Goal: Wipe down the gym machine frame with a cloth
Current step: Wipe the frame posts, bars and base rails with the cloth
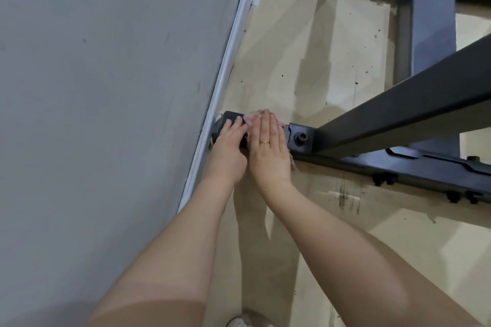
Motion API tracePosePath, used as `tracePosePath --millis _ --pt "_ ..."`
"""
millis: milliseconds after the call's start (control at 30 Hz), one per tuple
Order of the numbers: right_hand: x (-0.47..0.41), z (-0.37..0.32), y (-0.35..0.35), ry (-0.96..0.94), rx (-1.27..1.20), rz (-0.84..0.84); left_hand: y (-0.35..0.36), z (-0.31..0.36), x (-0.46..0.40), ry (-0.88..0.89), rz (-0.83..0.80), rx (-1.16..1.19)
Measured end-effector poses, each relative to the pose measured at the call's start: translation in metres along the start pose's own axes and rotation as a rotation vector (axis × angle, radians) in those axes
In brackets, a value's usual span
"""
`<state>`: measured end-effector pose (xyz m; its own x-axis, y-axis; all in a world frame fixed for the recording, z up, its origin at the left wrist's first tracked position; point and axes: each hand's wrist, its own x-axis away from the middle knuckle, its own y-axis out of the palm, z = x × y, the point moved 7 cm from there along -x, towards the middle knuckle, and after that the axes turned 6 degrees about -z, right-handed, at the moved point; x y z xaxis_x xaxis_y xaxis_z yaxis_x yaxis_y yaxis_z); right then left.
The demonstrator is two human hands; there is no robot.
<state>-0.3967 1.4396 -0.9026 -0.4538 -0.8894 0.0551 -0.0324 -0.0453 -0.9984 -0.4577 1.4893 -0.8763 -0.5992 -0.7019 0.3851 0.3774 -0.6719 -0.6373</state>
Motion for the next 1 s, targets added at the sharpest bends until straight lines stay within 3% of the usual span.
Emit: tracePosePath --millis 200,267,400,500,600,700,767,867,1000 --pt "0.024 0.032 -0.004 -0.119 0.171 0.048 0.003 -0.007 -0.003 0.020 -0.026 -0.072" --pt "0.018 0.022 -0.003 -0.076 0.149 0.054 0.006 -0.006 -0.001 0.040 -0.028 -0.104" --pt "-0.005 0.005 -0.005 -0.024 0.156 -0.032 0.005 -0.003 -0.004 0.070 -0.042 -0.177" --pt "0.001 0.009 -0.014 -0.093 0.348 -0.146 0.004 -0.002 -0.002 0.061 -0.043 -0.231" --pt "0.007 0.027 -0.042 -0.060 0.263 -0.187 0.006 0.002 0.002 0.035 -0.053 -0.308" --pt "0.001 0.046 -0.064 0.044 0.244 -0.086 0.008 0.014 0.002 -0.001 -0.038 -0.408" --pt "0.003 0.050 -0.063 0.087 0.199 -0.137 0.015 0.025 0.005 0.030 -0.047 -0.418" --pt "0.007 0.047 -0.031 0.008 0.178 -0.332 0.033 0.030 0.013 0.121 -0.115 -0.427" --pt "0.032 0.041 -0.018 -0.105 0.384 -0.252 0.039 0.023 0.012 0.148 -0.145 -0.397"
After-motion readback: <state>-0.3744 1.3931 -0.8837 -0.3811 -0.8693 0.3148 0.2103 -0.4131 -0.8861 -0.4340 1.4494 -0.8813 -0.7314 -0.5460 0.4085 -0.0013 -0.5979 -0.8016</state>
